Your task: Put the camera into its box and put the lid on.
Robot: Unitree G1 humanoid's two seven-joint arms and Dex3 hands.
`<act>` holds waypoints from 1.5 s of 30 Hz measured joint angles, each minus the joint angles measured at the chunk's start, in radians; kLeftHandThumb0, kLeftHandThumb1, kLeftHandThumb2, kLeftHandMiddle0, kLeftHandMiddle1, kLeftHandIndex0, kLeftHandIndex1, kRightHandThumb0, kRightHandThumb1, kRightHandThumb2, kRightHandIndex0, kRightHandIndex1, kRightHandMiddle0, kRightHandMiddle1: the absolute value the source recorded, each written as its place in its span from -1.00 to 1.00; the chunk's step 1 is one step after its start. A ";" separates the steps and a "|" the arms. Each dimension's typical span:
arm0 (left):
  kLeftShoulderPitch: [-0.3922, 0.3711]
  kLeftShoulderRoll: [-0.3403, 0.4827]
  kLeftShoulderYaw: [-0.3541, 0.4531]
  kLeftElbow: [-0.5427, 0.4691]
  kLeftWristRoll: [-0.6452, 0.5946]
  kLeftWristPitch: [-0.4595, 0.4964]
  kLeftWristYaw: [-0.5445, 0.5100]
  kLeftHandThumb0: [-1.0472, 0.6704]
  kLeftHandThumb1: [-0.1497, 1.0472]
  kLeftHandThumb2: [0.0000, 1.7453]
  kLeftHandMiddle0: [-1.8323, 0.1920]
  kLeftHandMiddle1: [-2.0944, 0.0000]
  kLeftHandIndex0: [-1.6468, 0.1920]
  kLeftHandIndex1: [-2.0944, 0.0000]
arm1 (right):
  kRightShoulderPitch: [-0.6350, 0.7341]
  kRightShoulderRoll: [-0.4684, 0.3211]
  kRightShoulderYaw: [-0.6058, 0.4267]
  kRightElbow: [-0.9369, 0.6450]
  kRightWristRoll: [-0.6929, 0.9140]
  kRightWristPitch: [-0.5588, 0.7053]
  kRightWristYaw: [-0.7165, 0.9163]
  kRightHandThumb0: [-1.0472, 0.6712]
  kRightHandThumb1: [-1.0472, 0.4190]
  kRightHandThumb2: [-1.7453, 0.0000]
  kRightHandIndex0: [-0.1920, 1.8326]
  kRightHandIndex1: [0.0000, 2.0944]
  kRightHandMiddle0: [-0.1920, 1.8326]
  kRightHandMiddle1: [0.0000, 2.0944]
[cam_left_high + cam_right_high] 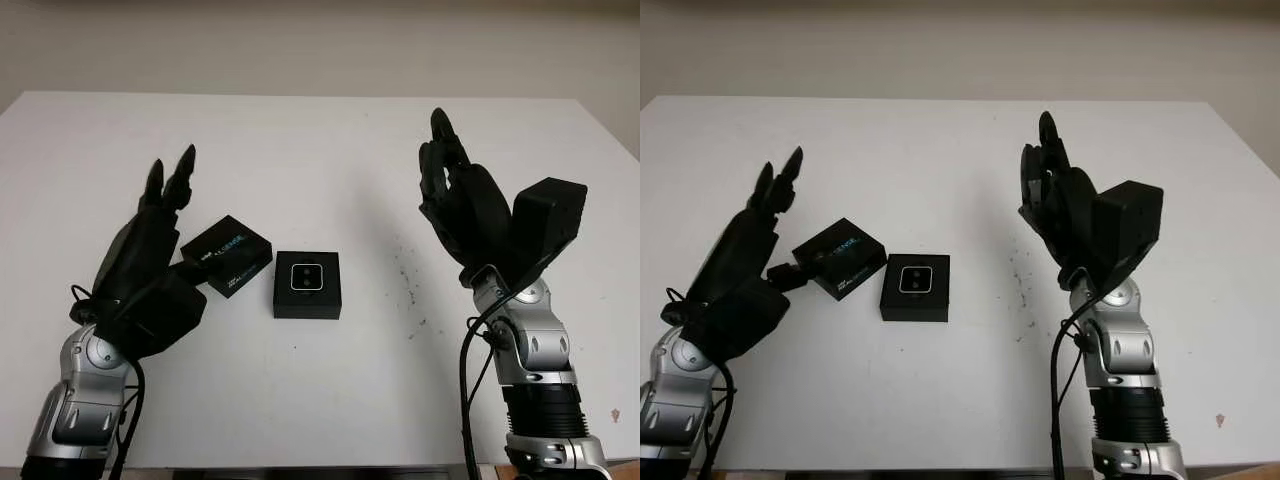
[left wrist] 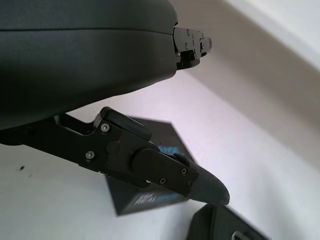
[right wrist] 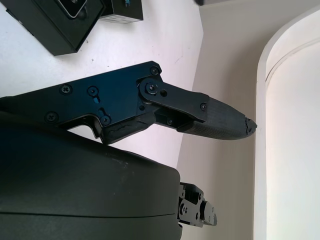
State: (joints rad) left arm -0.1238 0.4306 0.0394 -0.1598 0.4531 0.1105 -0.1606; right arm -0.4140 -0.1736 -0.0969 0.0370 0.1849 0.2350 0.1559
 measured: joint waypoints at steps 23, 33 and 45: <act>-0.097 0.063 -0.167 0.158 0.189 0.009 0.027 -0.53 0.76 -0.94 0.92 0.95 0.86 0.94 | 0.001 0.011 0.002 -0.004 -0.010 -0.002 -0.009 -0.57 -1.00 0.16 -1.00 -1.00 -1.00 -1.00; -0.162 0.063 -0.213 0.285 0.233 -0.043 0.104 -0.47 0.80 -0.93 0.89 0.94 0.84 0.94 | 0.008 0.011 0.009 -0.007 -0.019 -0.003 -0.001 -0.59 -1.00 0.17 -1.00 -1.00 -1.00 -1.00; -0.205 0.056 -0.191 0.348 0.066 -0.080 0.054 -0.42 0.74 -0.94 0.82 0.93 0.77 0.92 | 0.011 0.011 0.010 -0.008 -0.021 -0.003 0.001 -0.57 -1.00 0.17 -1.00 -1.00 -1.00 -1.00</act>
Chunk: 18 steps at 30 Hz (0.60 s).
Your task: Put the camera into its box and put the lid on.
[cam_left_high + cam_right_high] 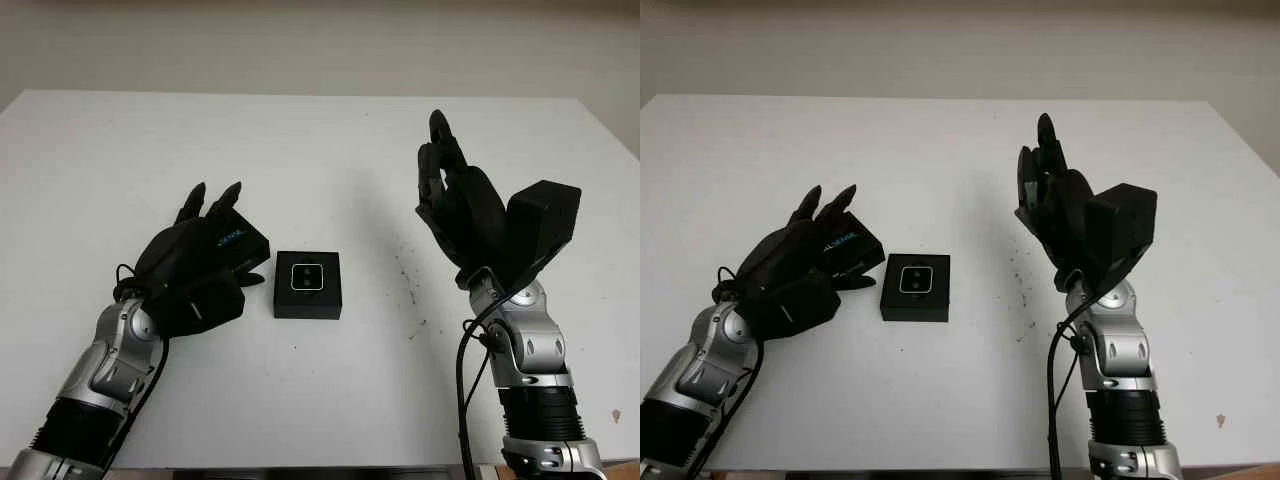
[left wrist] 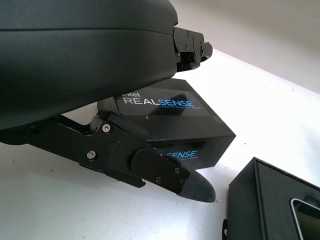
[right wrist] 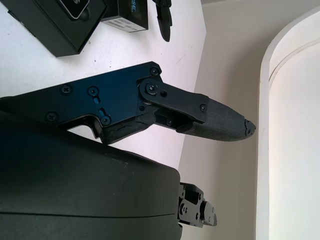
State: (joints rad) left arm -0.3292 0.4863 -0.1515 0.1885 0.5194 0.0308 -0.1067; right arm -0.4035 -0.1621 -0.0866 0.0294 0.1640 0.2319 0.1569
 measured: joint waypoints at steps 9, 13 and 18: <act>-0.032 0.007 -0.006 0.052 0.002 -0.036 -0.013 -0.16 0.76 -0.93 0.51 0.83 0.48 0.85 | 0.003 0.001 0.000 0.000 -0.002 0.000 -0.006 -0.57 -1.00 0.18 -1.00 -1.00 -1.00 -1.00; -0.046 0.022 -0.017 0.082 0.012 -0.075 -0.018 0.02 0.87 -0.93 0.48 0.21 0.23 0.81 | 0.007 0.001 0.000 -0.001 -0.002 0.000 -0.006 -0.56 -1.00 0.17 -1.00 -1.00 -1.00 -1.00; -0.057 0.032 -0.024 0.094 0.026 -0.109 -0.018 0.13 0.92 -0.94 0.44 -0.10 0.30 0.03 | 0.010 0.001 0.000 -0.003 -0.002 0.000 -0.006 -0.56 -1.00 0.17 -1.00 -1.00 -1.00 -1.00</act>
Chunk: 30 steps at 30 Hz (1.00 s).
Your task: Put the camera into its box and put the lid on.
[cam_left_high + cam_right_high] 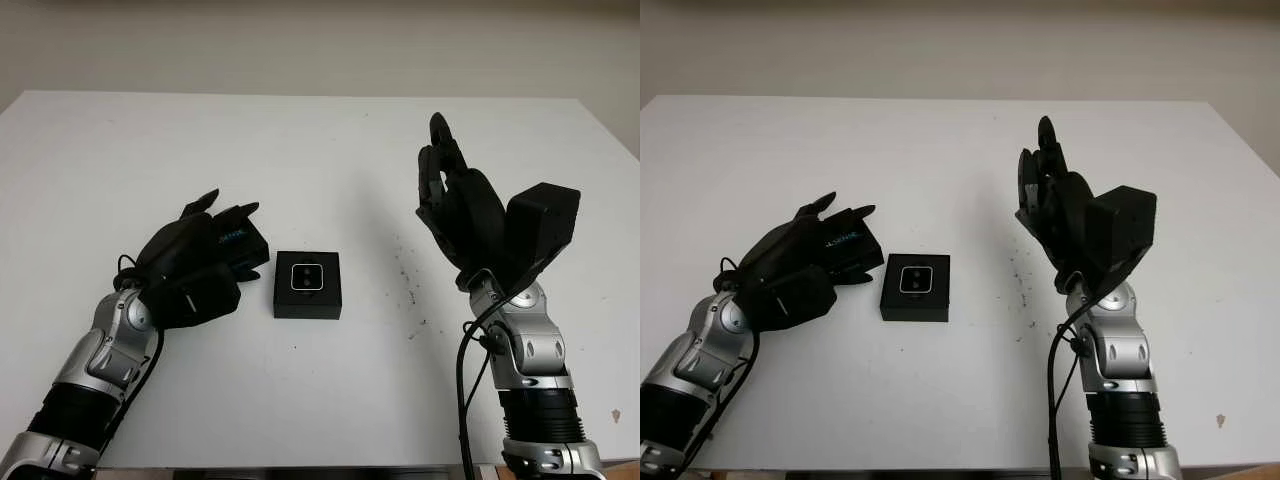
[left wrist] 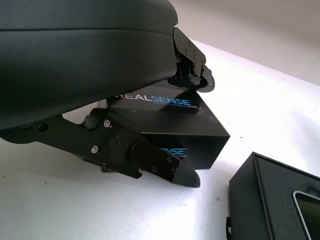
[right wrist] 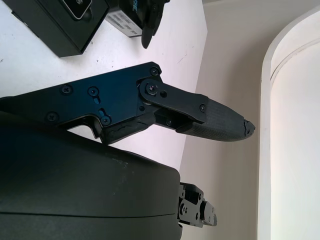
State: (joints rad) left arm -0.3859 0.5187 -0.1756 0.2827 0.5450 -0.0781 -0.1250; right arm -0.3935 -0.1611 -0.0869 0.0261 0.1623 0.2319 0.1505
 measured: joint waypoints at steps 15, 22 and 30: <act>-0.010 0.030 -0.019 0.004 0.084 -0.035 0.063 0.13 0.88 -0.94 0.48 -0.28 0.40 -0.12 | 0.018 0.006 0.001 -0.015 0.005 0.000 0.000 -0.55 -1.00 0.17 -1.00 -1.00 -1.00 -1.00; -0.009 0.062 0.047 -0.075 -0.001 -0.015 0.007 0.11 0.89 -0.94 0.43 -0.08 0.39 -0.11 | 0.023 0.016 0.000 -0.016 0.005 0.000 -0.005 -0.56 -1.00 0.20 -1.00 -1.00 -1.00 -1.00; -0.030 0.090 0.121 -0.281 -0.128 0.073 -0.168 0.01 0.88 -0.94 0.36 -0.11 0.36 -0.13 | 0.025 0.037 0.003 -0.016 0.004 -0.001 -0.014 -0.57 -1.00 0.22 -1.00 -1.00 -1.00 -1.00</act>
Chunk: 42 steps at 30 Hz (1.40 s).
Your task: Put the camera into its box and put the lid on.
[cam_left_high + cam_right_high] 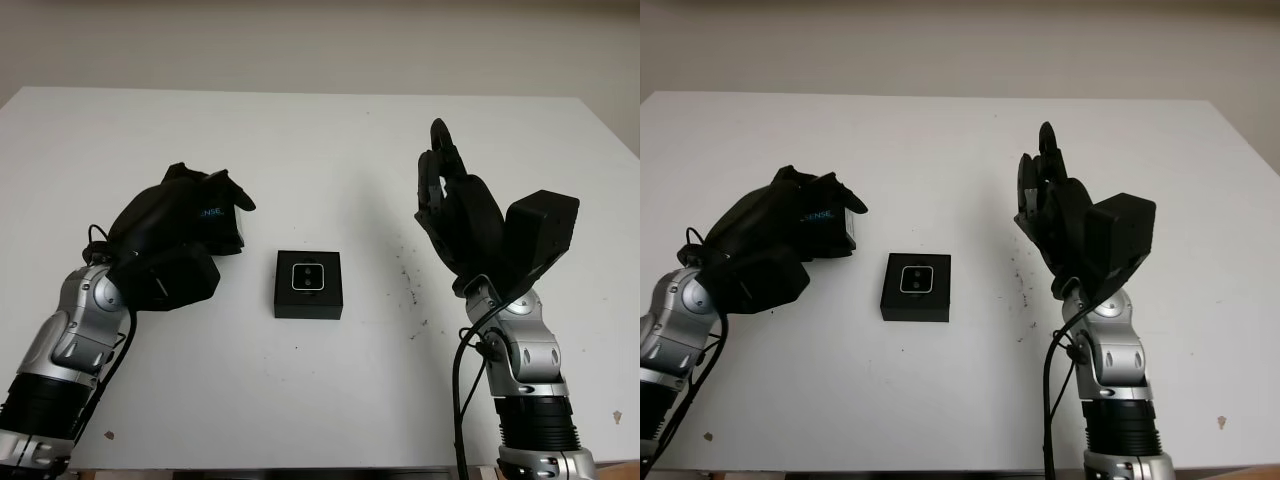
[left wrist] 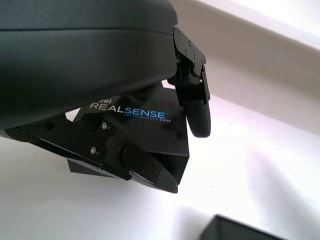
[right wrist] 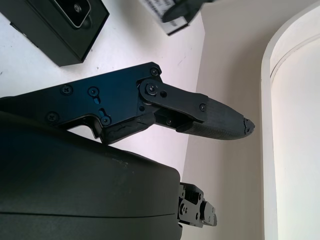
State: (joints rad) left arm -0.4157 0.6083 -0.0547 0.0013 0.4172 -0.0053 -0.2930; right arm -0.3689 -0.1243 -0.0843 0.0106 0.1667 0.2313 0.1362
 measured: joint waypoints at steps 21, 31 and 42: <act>-0.020 -0.027 -0.070 -0.365 -0.182 0.414 -0.284 0.10 0.88 -0.94 0.41 -0.35 0.42 -0.39 | 0.010 0.035 0.027 0.006 -0.009 -0.005 -0.005 -0.55 -1.00 0.26 -1.00 -0.99 -1.00 -0.98; 0.022 -0.059 -0.123 -0.392 -0.144 0.477 -0.256 0.08 0.88 -0.94 0.45 -0.40 0.47 -0.46 | 0.012 0.058 0.035 0.014 -0.022 -0.033 -0.013 -0.55 -1.00 0.25 -1.00 -0.99 -1.00 -0.99; 0.023 -0.084 -0.159 -0.368 -0.099 0.505 -0.242 0.11 0.85 -0.95 0.46 -0.49 0.47 -0.54 | 0.012 0.072 0.035 0.018 -0.025 -0.037 -0.019 -0.57 -1.00 0.28 -1.00 -0.99 -1.00 -1.00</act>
State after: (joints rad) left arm -0.3924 0.5246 -0.2141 -0.3671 0.3183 0.4997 -0.5349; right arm -0.3571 -0.0524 -0.0491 0.0282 0.1416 0.1943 0.1169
